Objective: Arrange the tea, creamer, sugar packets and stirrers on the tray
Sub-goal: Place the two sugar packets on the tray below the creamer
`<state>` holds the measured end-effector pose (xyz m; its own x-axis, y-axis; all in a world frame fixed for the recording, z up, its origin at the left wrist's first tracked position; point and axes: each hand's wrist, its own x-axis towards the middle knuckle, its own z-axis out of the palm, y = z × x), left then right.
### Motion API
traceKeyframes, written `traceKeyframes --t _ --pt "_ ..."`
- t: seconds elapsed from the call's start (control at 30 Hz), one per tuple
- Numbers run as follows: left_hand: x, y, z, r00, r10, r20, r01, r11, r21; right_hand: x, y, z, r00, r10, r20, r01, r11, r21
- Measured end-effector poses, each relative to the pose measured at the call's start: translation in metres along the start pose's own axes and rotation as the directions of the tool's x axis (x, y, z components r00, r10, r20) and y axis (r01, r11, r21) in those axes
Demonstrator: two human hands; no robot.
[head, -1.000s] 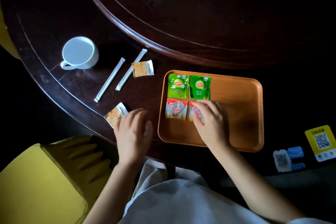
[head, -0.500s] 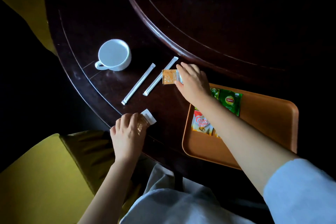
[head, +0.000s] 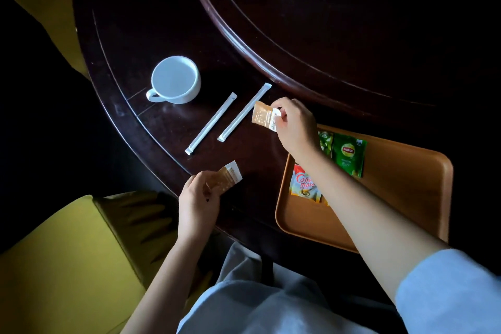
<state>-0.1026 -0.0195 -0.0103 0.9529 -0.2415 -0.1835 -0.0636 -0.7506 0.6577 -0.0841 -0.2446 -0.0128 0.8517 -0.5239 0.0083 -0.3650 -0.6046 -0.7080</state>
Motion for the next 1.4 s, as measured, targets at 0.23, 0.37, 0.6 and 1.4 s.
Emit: traceKeyframes --t 0.23,0.37,0.6,1.4 --pt "-0.02 0.042 0.014 0.983 0.025 0.181 0.022 0.967 -0.254 -0.086 0.032 -0.064 0.982 0.152 -0.114 -0.103 0.931 0.351" --pt "-0.04 0.058 0.034 0.95 0.094 0.299 -0.028 0.976 -0.218 -0.152 0.07 -0.092 0.952 0.3 -0.056 -0.255 0.882 0.397" --pt "-0.061 0.065 0.061 0.942 0.172 0.288 -0.146 0.983 -0.107 -0.203 0.111 -0.09 0.936 0.349 0.042 -0.35 0.913 0.211" --pt "-0.119 0.026 0.074 0.762 0.399 0.51 -0.613 0.7 0.367 -0.248 0.091 -0.061 0.993 -0.053 0.104 0.092 0.904 -0.416"
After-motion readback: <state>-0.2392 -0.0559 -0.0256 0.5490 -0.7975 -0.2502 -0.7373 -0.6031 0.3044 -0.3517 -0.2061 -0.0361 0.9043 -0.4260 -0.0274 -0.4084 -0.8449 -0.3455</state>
